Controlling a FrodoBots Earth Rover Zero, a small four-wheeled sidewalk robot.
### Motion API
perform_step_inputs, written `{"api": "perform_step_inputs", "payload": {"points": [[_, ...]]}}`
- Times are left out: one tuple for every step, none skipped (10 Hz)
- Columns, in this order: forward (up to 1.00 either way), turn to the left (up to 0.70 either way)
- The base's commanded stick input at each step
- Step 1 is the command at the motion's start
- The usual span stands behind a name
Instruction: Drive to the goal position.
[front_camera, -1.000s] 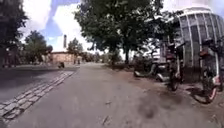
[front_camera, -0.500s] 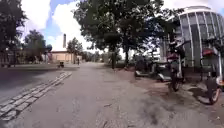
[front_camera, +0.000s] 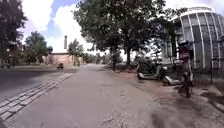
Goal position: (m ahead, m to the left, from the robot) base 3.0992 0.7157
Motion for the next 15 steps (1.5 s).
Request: {"api": "perform_step_inputs", "payload": {"points": [[0.85, 0.01], [0.85, 0.01], [0.85, 0.01], [0.85, 0.01], [0.85, 0.16], [0.85, 0.35], [0.85, 0.35], [0.85, 0.35], [0.85, 0.21], [0.85, 0.01], [0.85, 0.01], [0.85, 0.01], [0.85, 0.01], [0.85, 0.01], [0.85, 0.01]]}}
